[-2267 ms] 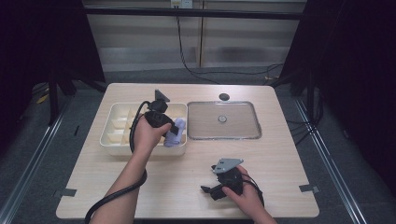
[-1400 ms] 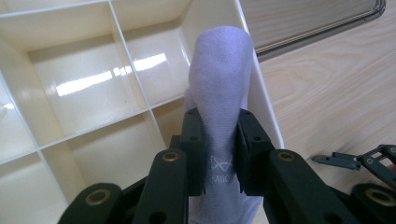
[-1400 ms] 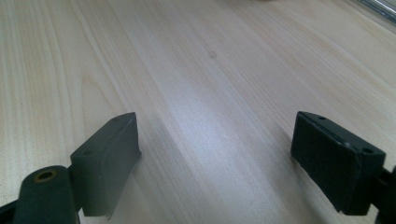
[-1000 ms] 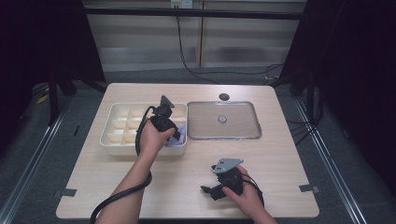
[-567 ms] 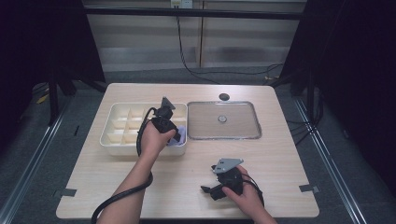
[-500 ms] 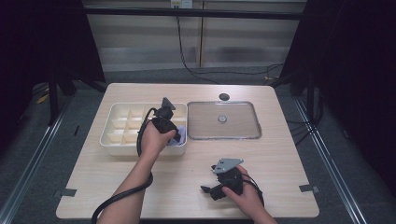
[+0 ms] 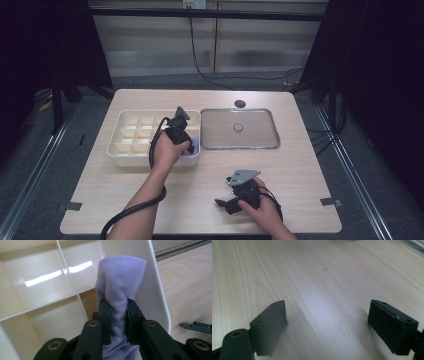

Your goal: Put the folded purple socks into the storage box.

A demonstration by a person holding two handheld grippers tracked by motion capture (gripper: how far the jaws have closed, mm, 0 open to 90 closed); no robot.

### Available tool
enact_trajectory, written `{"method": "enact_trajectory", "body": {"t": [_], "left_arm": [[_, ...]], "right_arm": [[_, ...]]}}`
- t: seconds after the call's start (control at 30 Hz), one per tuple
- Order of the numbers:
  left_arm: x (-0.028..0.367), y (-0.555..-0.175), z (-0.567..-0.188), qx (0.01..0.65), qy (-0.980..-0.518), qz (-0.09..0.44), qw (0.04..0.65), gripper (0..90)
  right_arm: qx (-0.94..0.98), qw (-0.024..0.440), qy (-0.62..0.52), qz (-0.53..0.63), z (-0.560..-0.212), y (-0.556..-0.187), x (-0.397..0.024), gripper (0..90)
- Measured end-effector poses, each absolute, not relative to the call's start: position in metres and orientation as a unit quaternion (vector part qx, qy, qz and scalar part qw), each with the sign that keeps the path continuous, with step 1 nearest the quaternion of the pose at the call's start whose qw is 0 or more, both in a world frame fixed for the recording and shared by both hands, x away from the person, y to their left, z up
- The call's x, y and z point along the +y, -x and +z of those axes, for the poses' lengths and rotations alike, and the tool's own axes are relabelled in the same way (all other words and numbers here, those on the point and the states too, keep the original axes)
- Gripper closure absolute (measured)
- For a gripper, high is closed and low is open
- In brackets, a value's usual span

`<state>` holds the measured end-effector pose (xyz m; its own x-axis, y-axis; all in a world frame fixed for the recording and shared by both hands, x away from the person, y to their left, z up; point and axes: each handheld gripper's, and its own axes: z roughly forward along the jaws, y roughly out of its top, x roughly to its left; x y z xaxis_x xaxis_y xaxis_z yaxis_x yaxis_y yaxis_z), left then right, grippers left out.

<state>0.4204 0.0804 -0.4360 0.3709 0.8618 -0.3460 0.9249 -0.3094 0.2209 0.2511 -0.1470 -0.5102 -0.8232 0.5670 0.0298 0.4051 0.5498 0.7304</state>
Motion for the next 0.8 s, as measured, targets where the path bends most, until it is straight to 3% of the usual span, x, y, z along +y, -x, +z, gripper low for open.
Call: {"method": "enact_trajectory", "body": {"t": [0.8], "left_arm": [[0.0799, -0.4164, -0.4413, 0.558, -0.803, -0.077, 0.196, 76.3]], "right_arm": [[0.874, 0.104, -0.280, 0.384, -0.5101, -0.2508, -0.1470, 14.5]]}}
